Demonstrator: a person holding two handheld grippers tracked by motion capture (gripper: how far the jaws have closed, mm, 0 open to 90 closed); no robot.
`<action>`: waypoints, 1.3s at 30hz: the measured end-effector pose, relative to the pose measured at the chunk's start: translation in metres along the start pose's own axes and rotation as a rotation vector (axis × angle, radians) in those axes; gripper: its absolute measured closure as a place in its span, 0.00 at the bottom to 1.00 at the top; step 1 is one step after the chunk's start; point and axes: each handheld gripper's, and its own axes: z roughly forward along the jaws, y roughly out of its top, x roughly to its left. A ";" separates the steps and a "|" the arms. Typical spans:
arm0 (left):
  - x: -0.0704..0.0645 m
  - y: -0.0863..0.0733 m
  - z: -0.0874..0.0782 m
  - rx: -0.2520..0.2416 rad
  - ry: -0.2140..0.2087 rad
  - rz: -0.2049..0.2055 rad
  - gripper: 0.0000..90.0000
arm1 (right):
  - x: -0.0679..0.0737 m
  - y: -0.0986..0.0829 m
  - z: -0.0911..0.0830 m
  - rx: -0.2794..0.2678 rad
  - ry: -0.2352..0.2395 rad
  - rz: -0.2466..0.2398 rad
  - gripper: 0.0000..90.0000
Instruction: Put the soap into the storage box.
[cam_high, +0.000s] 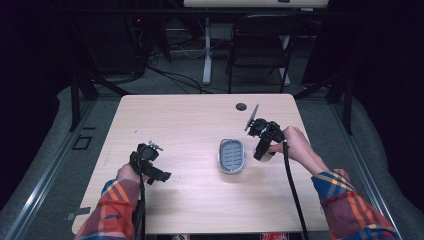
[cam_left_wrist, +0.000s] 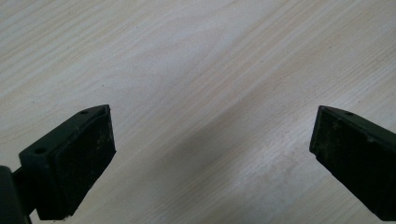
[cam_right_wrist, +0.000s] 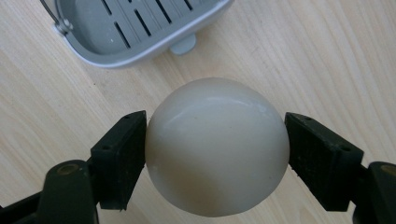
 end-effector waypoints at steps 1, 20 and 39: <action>0.000 0.000 0.000 0.000 0.000 0.000 0.00 | 0.000 0.001 -0.001 -0.001 -0.002 0.002 0.26; 0.000 0.000 0.000 0.001 -0.002 0.006 0.00 | 0.003 0.021 -0.010 -0.005 -0.008 -0.029 0.26; -0.001 0.001 0.000 0.002 -0.003 0.008 0.00 | 0.008 0.041 -0.018 -0.016 -0.011 -0.058 0.26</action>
